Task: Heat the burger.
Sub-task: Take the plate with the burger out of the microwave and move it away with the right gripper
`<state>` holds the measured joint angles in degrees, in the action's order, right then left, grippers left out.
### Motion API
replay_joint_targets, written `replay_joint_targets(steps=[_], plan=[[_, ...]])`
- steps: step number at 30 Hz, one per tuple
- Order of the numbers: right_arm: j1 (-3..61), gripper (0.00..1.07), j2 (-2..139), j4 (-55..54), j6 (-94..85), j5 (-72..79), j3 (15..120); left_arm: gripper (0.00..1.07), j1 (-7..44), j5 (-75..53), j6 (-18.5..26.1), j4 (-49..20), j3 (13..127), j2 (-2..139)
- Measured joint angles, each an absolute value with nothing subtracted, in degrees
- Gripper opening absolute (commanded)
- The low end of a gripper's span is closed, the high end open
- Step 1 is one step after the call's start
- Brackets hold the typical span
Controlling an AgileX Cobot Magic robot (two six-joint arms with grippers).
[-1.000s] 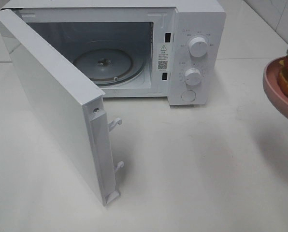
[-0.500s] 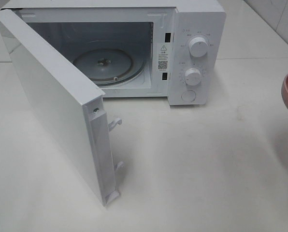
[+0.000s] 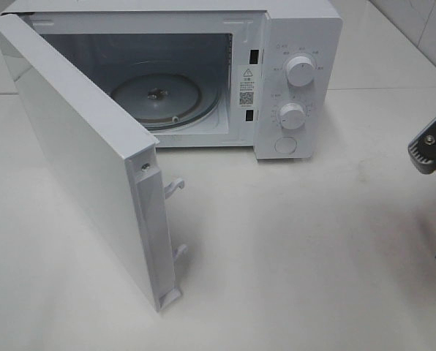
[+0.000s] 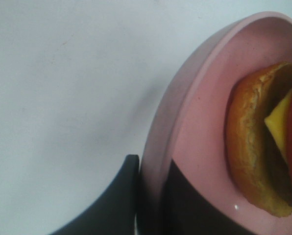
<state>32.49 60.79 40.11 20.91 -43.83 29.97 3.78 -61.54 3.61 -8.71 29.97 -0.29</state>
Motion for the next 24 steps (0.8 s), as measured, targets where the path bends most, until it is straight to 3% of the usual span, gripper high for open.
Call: replay_joint_targets(steps=[24], plan=[[32.49,0.0,77.46,43.09,50.94,-50.53,33.06,1.0,3.78,-61.54,3.61,-8.71,29.97,-0.29]])
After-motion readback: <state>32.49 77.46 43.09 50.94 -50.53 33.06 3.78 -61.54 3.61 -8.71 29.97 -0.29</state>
